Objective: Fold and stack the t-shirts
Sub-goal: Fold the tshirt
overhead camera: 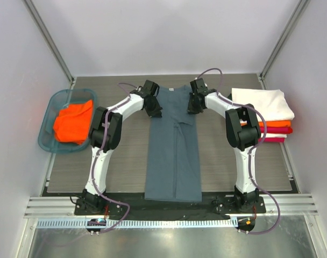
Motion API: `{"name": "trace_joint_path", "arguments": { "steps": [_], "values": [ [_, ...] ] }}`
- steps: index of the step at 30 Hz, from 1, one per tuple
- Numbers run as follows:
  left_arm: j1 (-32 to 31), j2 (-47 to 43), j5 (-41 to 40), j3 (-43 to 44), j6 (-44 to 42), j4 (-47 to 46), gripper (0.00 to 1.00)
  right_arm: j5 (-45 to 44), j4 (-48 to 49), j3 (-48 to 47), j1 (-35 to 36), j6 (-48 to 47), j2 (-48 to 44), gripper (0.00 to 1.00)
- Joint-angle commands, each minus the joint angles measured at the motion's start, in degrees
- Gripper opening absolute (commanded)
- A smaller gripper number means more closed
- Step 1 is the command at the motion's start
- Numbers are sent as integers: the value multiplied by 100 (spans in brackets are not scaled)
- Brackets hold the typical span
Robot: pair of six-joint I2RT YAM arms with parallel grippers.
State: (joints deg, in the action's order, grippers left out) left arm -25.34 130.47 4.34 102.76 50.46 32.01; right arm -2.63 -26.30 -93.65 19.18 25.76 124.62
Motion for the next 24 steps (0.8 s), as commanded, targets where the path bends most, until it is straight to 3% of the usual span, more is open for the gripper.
{"name": "trace_joint_path", "arguments": {
  "steps": [1,10,16,19,24],
  "values": [
    [249,469,251,402,-27,-72,0,43,-6,-469,-151,52,431,1],
    [671,1182,831,1527,157,-107,0,571,-252,-1955,-432,219,1363,1],
    [697,445,568,1458,-35,42,5,1010,-410,-2536,-468,272,1031,3],
    [697,-249,551,1116,-115,183,11,1116,-428,-2238,-441,298,407,5],
    [583,-1995,375,-219,-203,121,13,1072,-411,-625,-327,307,-1102,5]
  ]
}}
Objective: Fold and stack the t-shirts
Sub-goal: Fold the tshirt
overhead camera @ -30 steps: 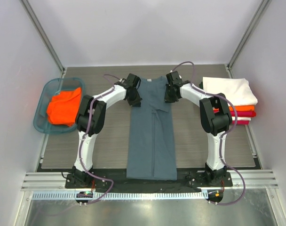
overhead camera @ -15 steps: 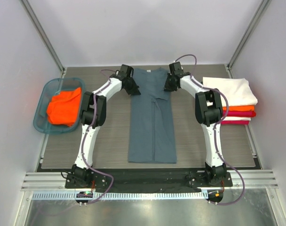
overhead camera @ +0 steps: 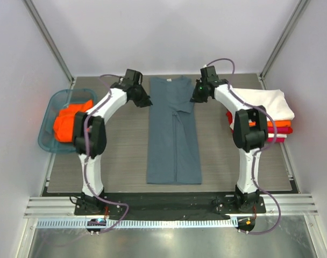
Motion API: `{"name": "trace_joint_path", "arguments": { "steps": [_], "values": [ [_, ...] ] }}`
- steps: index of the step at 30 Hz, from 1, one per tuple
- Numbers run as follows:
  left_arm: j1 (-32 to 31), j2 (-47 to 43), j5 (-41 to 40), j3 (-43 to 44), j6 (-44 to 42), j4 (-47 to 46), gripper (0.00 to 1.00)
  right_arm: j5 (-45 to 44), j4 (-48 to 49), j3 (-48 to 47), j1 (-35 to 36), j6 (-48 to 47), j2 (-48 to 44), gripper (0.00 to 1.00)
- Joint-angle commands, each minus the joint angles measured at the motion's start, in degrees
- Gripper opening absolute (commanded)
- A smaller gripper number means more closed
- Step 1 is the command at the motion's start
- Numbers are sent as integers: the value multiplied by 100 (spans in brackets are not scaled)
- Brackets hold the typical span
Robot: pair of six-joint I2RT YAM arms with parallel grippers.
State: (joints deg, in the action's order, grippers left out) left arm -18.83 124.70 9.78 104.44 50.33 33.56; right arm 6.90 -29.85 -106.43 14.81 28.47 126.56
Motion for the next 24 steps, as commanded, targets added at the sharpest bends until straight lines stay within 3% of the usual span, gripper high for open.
{"name": "trace_joint_path", "arguments": {
  "steps": [1,10,12,17,20,24],
  "values": [
    [-94,-1666,-222,-964,-207,-43,13,76,-22,955,197,36,-1570,5],
    [-814,-4634,-609,-4454,152,-332,13,-337,260,4629,1172,184,-4699,12],
    [-964,-5120,-618,-4870,328,-324,13,-382,251,5455,1305,325,-5192,14],
    [-1579,-6701,-855,-5996,794,-271,15,-330,242,6975,1542,1045,-7046,31],
    [-1729,-7196,-768,-6593,1058,-254,22,-233,234,7468,1639,1292,-7670,44],
    [-1843,-7645,-522,-7086,1199,-254,41,-66,-21,7742,1718,1380,-7849,46]
  ]
}}
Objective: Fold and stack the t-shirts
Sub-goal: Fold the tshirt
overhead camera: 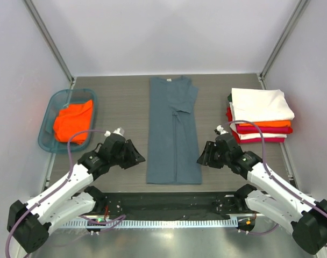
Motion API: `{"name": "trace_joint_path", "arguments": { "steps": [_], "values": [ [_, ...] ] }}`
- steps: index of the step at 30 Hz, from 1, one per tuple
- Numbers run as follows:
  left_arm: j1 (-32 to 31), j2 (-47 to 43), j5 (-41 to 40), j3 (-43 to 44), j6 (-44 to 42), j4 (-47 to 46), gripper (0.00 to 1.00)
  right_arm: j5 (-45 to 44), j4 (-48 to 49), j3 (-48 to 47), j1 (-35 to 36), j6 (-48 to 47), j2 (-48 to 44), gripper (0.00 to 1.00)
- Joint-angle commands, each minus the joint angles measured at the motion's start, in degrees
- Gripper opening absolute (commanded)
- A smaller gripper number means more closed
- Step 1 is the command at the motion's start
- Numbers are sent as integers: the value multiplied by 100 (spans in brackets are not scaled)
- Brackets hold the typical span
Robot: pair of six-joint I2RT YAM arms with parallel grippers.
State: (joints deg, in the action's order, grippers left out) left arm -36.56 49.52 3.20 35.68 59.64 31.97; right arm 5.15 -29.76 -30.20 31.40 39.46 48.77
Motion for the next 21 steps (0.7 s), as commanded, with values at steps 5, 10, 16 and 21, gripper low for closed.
{"name": "trace_joint_path", "arguments": {
  "steps": [5,10,16,21],
  "values": [
    [-352,-56,173,-597,461,-129,46,188,-346,391,253,500,-131,48],
    [-764,251,181,-817,575,-410,48,188,-531,672,323,720,-184,48],
    [-853,471,365,-1116,619,-814,44,189,-531,980,350,870,-333,42],
    [-897,699,576,-1248,672,-1122,43,232,-382,1042,350,923,-263,42]
  ]
}}
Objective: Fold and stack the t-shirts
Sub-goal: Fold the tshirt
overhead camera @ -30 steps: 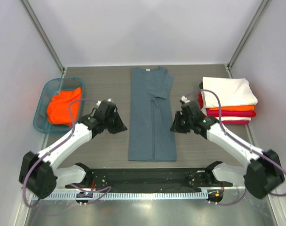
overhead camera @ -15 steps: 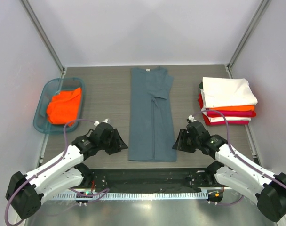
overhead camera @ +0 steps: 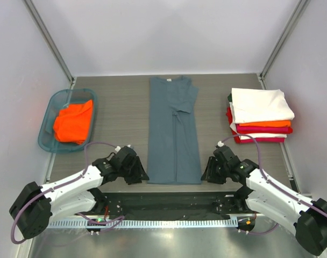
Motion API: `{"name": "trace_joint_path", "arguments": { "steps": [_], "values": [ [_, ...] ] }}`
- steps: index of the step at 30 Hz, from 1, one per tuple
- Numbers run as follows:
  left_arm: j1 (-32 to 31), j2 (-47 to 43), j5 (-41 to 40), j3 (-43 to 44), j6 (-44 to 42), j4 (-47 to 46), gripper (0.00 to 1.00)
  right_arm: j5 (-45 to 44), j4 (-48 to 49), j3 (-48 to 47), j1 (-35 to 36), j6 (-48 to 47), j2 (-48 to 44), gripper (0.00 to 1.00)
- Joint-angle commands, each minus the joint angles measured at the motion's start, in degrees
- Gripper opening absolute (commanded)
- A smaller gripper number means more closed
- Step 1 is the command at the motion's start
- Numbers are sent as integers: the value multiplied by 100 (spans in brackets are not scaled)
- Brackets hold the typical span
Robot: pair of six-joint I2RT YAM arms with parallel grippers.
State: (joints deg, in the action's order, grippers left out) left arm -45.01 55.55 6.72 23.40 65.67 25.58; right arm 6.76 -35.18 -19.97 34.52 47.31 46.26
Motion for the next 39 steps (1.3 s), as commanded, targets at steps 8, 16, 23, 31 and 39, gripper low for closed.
{"name": "trace_joint_path", "arguments": {
  "steps": [8,16,23,31,39],
  "values": [
    [-157,184,251,-107,121,-668,41,185,292,28,37,200,-363,43],
    [-166,333,224,-239,174,-897,34,282,512,116,46,226,-119,42],
    [-174,615,180,-274,166,-1134,27,387,846,186,37,147,243,26],
    [-174,281,216,-222,200,-1065,0,519,829,-50,37,77,340,3],
    [-157,-18,-135,559,17,-135,0,27,424,-982,46,-108,243,1]
  ]
}}
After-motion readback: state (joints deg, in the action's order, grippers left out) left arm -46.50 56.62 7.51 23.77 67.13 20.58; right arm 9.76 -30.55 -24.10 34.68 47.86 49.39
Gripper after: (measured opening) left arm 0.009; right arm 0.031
